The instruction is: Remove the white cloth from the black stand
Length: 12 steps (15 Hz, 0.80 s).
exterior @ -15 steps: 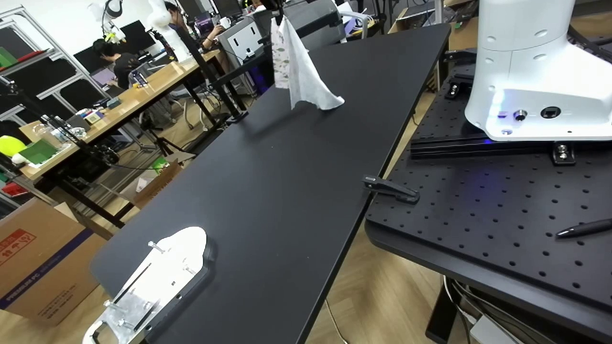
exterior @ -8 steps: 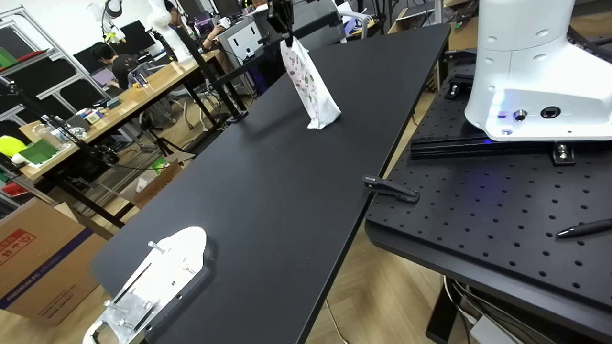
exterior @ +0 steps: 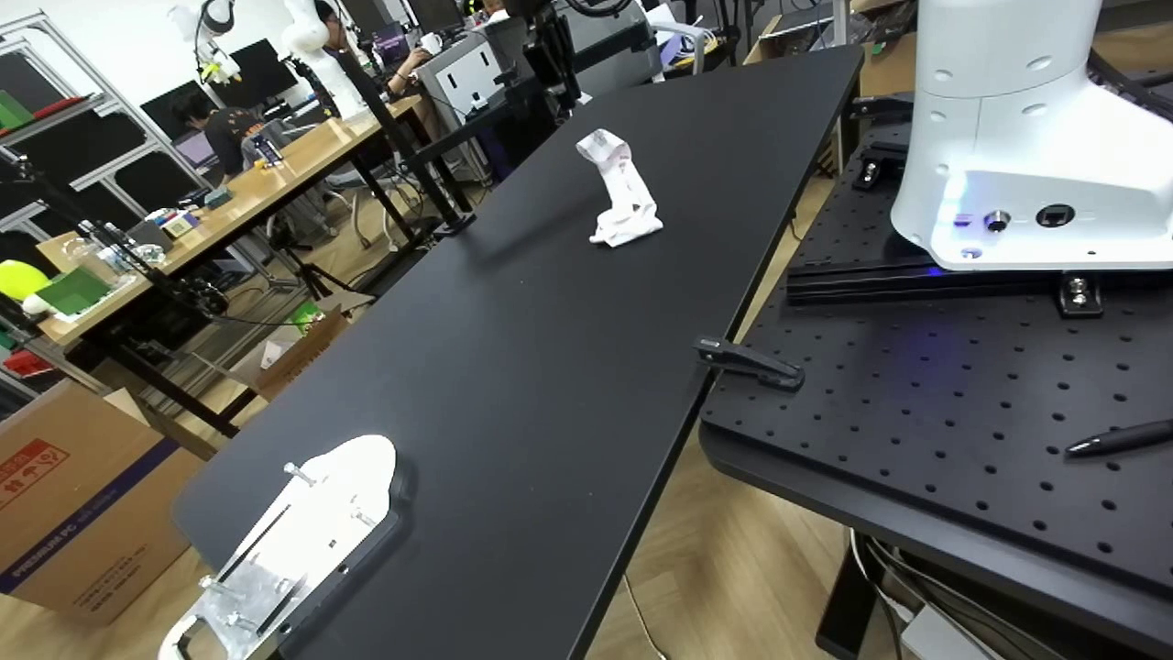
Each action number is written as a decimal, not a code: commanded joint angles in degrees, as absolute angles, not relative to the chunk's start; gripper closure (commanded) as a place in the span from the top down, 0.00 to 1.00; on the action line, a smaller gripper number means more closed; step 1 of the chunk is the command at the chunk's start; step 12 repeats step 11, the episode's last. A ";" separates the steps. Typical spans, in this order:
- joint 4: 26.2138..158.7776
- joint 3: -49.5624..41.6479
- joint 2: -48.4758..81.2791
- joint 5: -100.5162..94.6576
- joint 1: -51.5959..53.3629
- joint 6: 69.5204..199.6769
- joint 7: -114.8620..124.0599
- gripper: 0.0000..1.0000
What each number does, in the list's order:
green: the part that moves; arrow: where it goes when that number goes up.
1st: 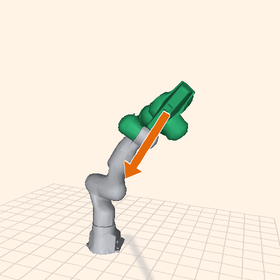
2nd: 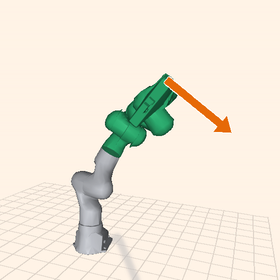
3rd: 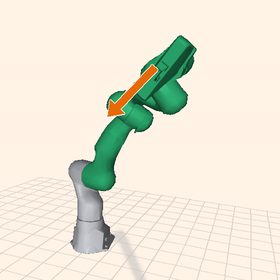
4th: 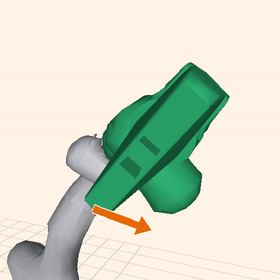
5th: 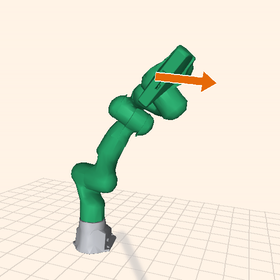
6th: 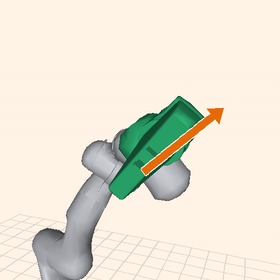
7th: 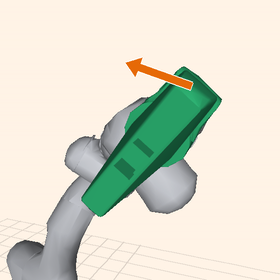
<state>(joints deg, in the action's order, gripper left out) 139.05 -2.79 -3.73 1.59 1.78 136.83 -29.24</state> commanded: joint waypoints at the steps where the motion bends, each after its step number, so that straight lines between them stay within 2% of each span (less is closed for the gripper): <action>1: 140.00 -2.01 -5.01 -1.02 1.31 137.99 -28.46 0.66; 6: 140.52 -1.46 -6.03 -1.64 1.46 136.80 -25.69 0.98; 8: 139.51 -1.61 -4.35 -0.70 1.51 137.18 -27.59 1.00; 9: 139.55 -1.54 -4.35 -0.78 1.53 137.16 -27.43 0.96; 10: 139.55 -1.53 -4.25 -0.78 1.52 137.21 -27.55 1.00; 12: 139.55 -1.52 -4.15 -0.78 1.51 137.23 -27.58 1.00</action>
